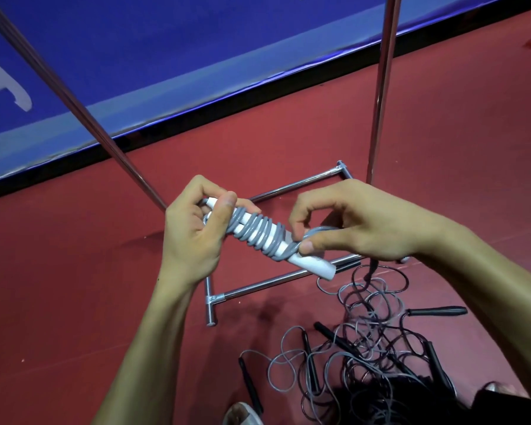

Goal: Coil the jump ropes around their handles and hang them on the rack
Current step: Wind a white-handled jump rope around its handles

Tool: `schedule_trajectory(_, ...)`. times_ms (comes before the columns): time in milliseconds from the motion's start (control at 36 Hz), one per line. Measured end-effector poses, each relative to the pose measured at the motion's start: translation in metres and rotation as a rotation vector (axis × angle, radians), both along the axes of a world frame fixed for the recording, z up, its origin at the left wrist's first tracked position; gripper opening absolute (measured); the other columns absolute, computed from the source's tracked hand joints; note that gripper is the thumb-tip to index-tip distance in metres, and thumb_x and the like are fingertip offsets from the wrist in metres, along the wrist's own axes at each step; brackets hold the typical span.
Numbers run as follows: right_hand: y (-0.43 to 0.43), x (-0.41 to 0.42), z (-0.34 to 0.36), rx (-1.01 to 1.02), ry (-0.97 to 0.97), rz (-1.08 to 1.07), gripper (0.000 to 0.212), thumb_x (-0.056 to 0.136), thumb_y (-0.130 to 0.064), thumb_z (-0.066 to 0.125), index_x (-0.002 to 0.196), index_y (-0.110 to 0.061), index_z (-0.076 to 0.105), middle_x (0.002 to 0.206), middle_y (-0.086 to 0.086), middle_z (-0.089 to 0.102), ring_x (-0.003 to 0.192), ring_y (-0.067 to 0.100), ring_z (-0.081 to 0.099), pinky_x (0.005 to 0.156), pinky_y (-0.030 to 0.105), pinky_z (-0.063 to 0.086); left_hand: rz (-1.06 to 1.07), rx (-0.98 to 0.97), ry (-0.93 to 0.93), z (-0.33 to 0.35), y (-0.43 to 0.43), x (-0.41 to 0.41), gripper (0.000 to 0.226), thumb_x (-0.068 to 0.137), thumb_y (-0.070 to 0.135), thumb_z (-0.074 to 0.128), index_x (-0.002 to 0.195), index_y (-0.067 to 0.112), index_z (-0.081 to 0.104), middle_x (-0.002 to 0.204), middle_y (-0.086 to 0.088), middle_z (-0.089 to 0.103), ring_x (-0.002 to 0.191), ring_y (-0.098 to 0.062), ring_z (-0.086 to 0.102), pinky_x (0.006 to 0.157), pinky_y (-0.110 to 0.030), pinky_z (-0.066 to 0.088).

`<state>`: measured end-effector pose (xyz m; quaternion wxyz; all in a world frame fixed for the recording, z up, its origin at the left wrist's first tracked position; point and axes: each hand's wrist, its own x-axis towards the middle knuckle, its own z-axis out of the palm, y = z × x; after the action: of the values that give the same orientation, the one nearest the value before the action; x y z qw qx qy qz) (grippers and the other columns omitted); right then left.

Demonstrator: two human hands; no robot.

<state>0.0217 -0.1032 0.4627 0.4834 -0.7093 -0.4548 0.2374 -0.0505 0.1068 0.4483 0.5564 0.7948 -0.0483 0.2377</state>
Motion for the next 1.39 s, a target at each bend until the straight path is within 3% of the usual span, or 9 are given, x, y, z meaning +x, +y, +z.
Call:
schedule_trajectory(111, -0.002, 0.001, 0.003, -0.009, -0.006, -0.006, 0.018, 0.085, -0.003, 0.072, 0.080, -0.019, 0.065, 0.064, -0.015, 0.062, 0.053, 0.003, 0.050, 0.053, 0.018, 0.042, -0.021, -0.052, 0.043, -0.001, 0.000, -0.001, 0.018, 0.095, 0.014, 0.052, 0.079, 0.015, 0.045, 0.075, -0.005, 0.073, 0.067, -0.024, 0.070, 0.064, -0.033, 0.056)
schedule_trajectory(278, 0.000, -0.002, 0.002, 0.025, 0.004, 0.038, 0.022, 0.091, 0.003, 0.062, 0.086, -0.019, 0.060, 0.066, 0.007, 0.064, 0.059, 0.017, 0.059, 0.061, 0.021, 0.046, -0.026, -0.106, 0.070, 0.000, 0.000, -0.001, 0.018, 0.095, 0.009, 0.050, 0.079, 0.011, 0.043, 0.073, -0.005, 0.073, 0.062, -0.022, 0.068, 0.059, -0.030, 0.055)
schedule_trajectory(417, -0.001, 0.000, 0.000, -0.050, 0.090, 0.069, 0.027, 0.097, -0.002, 0.055, 0.082, -0.024, 0.060, 0.060, 0.003, 0.060, 0.049, 0.013, 0.042, 0.047, 0.024, 0.034, -0.033, -0.142, 0.083, 0.000, 0.001, -0.002, 0.022, 0.098, 0.001, 0.047, 0.079, 0.009, 0.042, 0.071, -0.008, 0.072, 0.061, -0.026, 0.065, 0.057, -0.035, 0.055)
schedule_trajectory(750, -0.001, 0.002, -0.003, -0.053, 0.015, 0.064, 0.024, 0.092, -0.006, 0.064, 0.080, -0.027, 0.067, 0.058, 0.003, 0.055, 0.049, 0.011, 0.038, 0.047, 0.023, 0.032, -0.036, -0.203, 0.122, -0.007, 0.007, -0.002, 0.017, 0.094, 0.009, 0.049, 0.078, 0.010, 0.042, 0.070, -0.011, 0.072, 0.061, -0.028, 0.066, 0.057, -0.038, 0.055)
schedule_trajectory(889, -0.002, 0.002, -0.005, -0.051, -0.053, 0.070, 0.018, 0.087, -0.007, 0.070, 0.085, -0.025, 0.070, 0.060, -0.002, 0.062, 0.051, 0.004, 0.048, 0.050, 0.018, 0.038, -0.061, -0.226, 0.133, -0.009, 0.007, -0.002, 0.017, 0.094, 0.009, 0.048, 0.078, 0.009, 0.042, 0.069, -0.011, 0.071, 0.062, -0.026, 0.067, 0.058, -0.039, 0.056)
schedule_trajectory(1028, -0.001, 0.006, -0.007, -0.061, -0.143, 0.034, 0.007, 0.091, -0.006, 0.066, 0.089, -0.011, 0.070, 0.081, -0.007, 0.063, 0.060, 0.013, 0.066, 0.059, 0.028, 0.055, -0.080, -0.238, 0.126, -0.006, 0.007, -0.003, 0.016, 0.095, 0.009, 0.047, 0.079, 0.008, 0.042, 0.070, -0.011, 0.072, 0.062, -0.025, 0.068, 0.058, -0.037, 0.056)
schedule_trajectory(1167, 0.004, 0.008, -0.010, -0.069, -0.268, 0.013, 0.004, 0.087, -0.024, 0.062, 0.087, -0.024, 0.066, 0.076, -0.006, 0.065, 0.070, 0.011, 0.062, 0.067, 0.020, 0.047, -0.053, -0.267, 0.117, -0.006, 0.007, -0.001, 0.017, 0.094, 0.010, 0.047, 0.078, 0.008, 0.042, 0.068, -0.010, 0.071, 0.059, -0.026, 0.067, 0.055, -0.035, 0.055)
schedule_trajectory(1278, 0.002, 0.009, -0.011, -0.011, -0.175, 0.001, 0.006, 0.089, -0.007, 0.069, 0.091, -0.011, 0.073, 0.076, -0.008, 0.070, 0.072, -0.002, 0.063, 0.068, 0.008, 0.043, -0.072, -0.309, 0.097, -0.005, 0.007, -0.001, 0.017, 0.094, 0.009, 0.046, 0.078, 0.008, 0.041, 0.067, -0.011, 0.070, 0.053, -0.025, 0.064, 0.047, -0.025, 0.048)
schedule_trajectory(1389, 0.001, 0.007, -0.012, 0.052, -0.040, 0.023, 0.015, 0.089, 0.004, 0.064, 0.088, -0.010, 0.072, 0.068, 0.005, 0.066, 0.061, 0.003, 0.057, 0.062, 0.013, 0.045, -0.077, -0.299, 0.098, -0.006, 0.007, -0.001, 0.017, 0.094, 0.010, 0.046, 0.079, 0.007, 0.041, 0.068, -0.011, 0.070, 0.056, -0.026, 0.065, 0.051, -0.032, 0.053)
